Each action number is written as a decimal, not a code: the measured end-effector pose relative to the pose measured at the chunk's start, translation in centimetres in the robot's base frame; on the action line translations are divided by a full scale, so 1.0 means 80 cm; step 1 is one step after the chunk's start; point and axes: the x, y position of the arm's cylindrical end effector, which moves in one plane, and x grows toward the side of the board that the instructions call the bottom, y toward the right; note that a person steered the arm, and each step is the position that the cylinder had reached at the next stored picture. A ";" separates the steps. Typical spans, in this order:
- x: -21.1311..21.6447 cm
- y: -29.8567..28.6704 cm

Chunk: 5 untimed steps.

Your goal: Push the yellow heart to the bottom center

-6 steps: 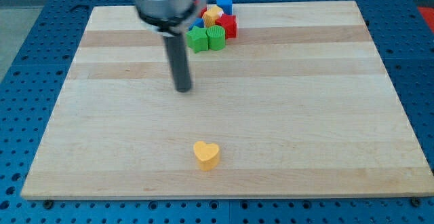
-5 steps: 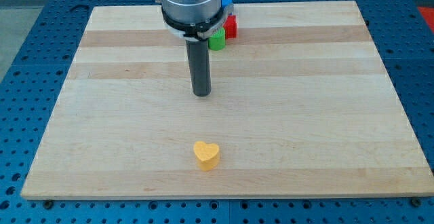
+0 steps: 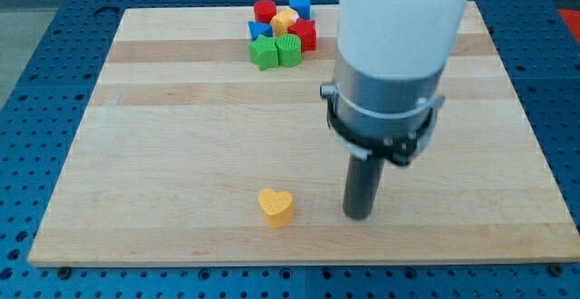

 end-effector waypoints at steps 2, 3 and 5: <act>0.022 -0.108; -0.008 -0.122; -0.099 -0.134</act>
